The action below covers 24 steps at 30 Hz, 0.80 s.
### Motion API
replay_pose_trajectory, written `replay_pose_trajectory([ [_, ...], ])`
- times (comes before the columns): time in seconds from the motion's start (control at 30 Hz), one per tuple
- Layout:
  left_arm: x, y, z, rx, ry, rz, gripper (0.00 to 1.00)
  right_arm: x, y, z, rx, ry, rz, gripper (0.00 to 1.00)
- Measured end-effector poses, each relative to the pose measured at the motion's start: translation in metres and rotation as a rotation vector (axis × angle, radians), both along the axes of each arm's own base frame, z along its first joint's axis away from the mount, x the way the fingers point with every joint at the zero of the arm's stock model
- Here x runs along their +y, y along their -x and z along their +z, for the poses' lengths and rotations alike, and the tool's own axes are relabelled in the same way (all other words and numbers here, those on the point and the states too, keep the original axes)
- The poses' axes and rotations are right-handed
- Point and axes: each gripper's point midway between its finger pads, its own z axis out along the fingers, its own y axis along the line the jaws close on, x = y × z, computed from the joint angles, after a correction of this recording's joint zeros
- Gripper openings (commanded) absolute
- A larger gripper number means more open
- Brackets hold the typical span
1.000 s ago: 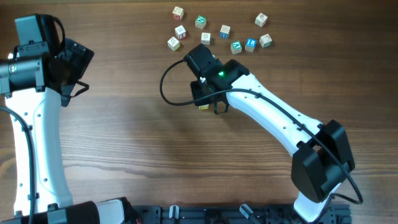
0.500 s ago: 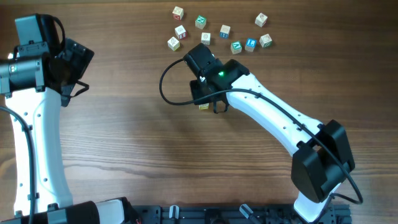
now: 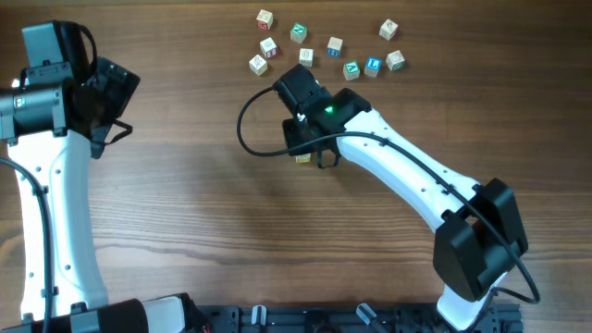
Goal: Form a tower
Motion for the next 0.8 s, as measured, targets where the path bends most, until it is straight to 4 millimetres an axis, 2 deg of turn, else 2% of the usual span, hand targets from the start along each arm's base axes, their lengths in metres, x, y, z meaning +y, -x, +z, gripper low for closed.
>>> replay_pose_trajectory([
  [0.8, -0.0001, 0.0, 0.0, 0.0, 0.0, 0.0, 1.0, 0.0, 0.0001, 0.0002, -0.002, 0.004, 0.012, 0.25],
])
